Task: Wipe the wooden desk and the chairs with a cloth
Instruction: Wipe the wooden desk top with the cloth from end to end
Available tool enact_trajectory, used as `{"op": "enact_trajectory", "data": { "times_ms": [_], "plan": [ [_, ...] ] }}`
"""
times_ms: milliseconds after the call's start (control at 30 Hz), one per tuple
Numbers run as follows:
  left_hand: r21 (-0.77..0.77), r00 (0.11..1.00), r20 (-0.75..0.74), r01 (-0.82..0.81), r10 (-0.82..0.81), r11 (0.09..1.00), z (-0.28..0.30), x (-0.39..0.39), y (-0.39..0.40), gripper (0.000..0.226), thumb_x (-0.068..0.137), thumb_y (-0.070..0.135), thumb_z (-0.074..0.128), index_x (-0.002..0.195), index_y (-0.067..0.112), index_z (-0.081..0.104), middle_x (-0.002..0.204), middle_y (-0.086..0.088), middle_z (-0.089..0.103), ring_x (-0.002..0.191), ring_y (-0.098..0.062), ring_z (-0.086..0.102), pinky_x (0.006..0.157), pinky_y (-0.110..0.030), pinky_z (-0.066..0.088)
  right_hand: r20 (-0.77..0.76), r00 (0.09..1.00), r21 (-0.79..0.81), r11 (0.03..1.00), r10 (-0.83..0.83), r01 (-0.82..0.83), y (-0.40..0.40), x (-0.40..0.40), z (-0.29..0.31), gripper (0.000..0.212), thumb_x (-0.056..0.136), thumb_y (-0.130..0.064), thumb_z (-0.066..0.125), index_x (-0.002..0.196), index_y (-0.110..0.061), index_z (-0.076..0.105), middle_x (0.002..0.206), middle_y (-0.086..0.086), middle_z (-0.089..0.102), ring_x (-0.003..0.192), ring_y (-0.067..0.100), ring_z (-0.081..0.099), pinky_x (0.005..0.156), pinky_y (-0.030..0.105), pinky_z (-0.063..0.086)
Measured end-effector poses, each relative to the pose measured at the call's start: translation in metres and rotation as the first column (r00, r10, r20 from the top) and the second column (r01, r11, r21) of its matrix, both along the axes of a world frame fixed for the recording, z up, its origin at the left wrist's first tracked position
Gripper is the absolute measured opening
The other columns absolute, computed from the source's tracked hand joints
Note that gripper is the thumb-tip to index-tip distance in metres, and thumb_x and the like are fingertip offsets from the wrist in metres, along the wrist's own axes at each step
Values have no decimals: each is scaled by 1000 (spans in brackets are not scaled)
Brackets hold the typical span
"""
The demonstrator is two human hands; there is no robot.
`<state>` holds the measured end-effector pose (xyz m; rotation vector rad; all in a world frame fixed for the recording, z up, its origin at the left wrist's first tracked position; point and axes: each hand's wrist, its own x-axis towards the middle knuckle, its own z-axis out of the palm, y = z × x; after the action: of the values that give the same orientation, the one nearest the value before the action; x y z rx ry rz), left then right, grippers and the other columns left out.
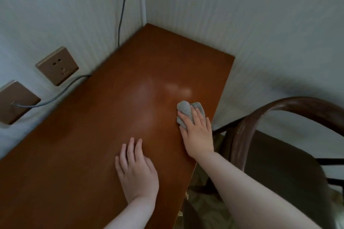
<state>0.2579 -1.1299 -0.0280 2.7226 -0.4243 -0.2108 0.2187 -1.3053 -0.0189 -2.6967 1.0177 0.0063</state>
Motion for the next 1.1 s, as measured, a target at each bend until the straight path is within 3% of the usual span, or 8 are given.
{"op": "enact_trajectory", "data": {
  "times_ms": [67, 167, 300, 467, 567, 800, 967, 1100],
  "plan": [
    [-2, 1000, -3, 1, -1, 1000, 0, 0, 0, 44, 95, 21, 42, 139, 22, 48, 150, 2, 41, 143, -21, 25, 118, -47, 19, 33, 999, -32, 999, -23, 24, 35, -3, -3, 47, 103, -40, 27, 150, -41, 25, 163, 1, 9, 150, 19, 0, 119, 42, -2],
    [-19, 1000, 4, -11, 11, 1000, -3, 2, 0, 45, 91, 16, 51, 135, 21, 53, 147, 2, 45, 141, -21, 28, 115, -49, 24, 55, 936, -16, 938, 347, -347, 80, -49, -2, 45, 96, -45, 34, 141, -46, 38, 157, -3, 30, 145, 17, 27, 117, 45, 17],
    [-3, 1000, 10, -7, 7, 1000, -2, 2, -1, 45, 91, 18, 51, 135, 22, 52, 147, 2, 45, 141, -22, 28, 115, -49, 25, -84, 735, 58, 739, 673, -671, 20, -90, -2, 42, 103, -48, 22, 145, -48, 28, 162, -9, 14, 149, 9, 4, 121, 42, 8],
    [29, 1000, -5, -18, 18, 999, 0, 1, -2, 46, 95, 21, 40, 141, 24, 46, 151, 4, 39, 144, -19, 21, 119, -45, 17, -39, 981, 22, 981, 191, -191, -11, -9, 2, 48, 104, -42, 25, 151, -42, 18, 163, -3, 5, 148, 11, -9, 121, 43, -2],
    [2, 999, 10, -32, 32, 999, 0, 0, -2, 45, 94, 18, 44, 139, 22, 49, 149, 3, 41, 143, -20, 23, 118, -47, 19, 59, 991, 21, 993, -117, 116, 32, 22, -5, 49, 103, -38, 26, 152, -37, 20, 164, 2, 4, 150, 18, -5, 120, 44, 0],
    [-75, 1000, -24, -22, 20, 997, -2, 2, 4, 44, 93, 14, 48, 137, 22, 51, 150, 3, 41, 143, -20, 24, 118, -47, 19, 25, 834, 130, 825, 552, -550, 54, -70, 0, 47, 101, -40, 30, 146, -49, 23, 163, -10, 6, 148, 8, -7, 120, 43, -7],
    [-165, 998, -50, 18, -27, 986, 6, -8, -32, 47, 94, 14, 51, 140, 23, 48, 153, 2, 35, 146, -17, 20, 119, -39, -4, -29, 990, 55, 989, 139, -137, -15, -40, 4, 51, 101, -47, 16, 152, -46, 14, 163, -7, -1, 145, 6, -16, 121, 37, -8],
    [-173, 1000, -7, -12, 11, 985, 2, -4, -55, 42, 98, 19, 42, 139, 21, 49, 153, 2, 35, 146, -15, 20, 120, -40, 1, 67, 992, 43, 993, -111, 108, 5, 8, 1, 51, 102, -41, 19, 153, -38, 18, 163, 0, 2, 149, 15, -9, 119, 38, -8]
  ]
}}
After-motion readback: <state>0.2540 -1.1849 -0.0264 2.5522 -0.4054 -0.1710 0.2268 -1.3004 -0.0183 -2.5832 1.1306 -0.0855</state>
